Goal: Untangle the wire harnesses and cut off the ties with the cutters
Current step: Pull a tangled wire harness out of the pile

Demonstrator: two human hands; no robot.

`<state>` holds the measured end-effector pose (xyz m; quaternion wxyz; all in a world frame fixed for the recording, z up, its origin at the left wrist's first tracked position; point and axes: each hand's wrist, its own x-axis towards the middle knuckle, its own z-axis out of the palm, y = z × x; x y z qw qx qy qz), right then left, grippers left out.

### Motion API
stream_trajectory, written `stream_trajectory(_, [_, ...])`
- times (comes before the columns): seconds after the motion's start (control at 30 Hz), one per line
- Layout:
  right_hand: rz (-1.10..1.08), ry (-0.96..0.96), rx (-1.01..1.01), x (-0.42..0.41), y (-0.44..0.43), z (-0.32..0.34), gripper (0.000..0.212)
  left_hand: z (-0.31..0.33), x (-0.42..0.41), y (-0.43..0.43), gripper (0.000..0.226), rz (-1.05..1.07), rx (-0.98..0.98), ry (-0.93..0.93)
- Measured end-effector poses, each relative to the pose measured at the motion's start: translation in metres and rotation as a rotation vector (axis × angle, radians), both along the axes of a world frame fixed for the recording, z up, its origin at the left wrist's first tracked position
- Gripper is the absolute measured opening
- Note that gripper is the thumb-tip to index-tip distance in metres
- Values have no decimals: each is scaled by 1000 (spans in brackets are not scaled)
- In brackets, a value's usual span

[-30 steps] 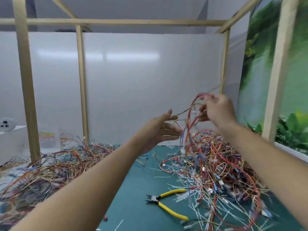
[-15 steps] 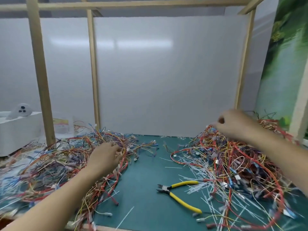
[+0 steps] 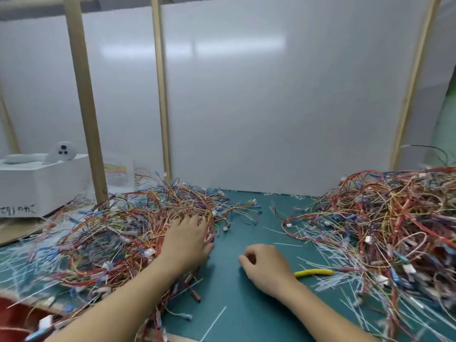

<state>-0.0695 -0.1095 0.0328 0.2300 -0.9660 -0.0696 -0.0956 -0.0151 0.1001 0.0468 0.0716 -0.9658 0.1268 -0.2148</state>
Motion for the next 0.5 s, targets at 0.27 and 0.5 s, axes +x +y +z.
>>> stream_trajectory(0.27, [30, -54, 97, 5, -5, -10, 33, -8, 39, -30, 60, 220, -85, -7])
stream_trajectory(0.5, [8, 1, 166, 5, -6, -9, 30, 7, 62, -22, 10, 255, -342, 321])
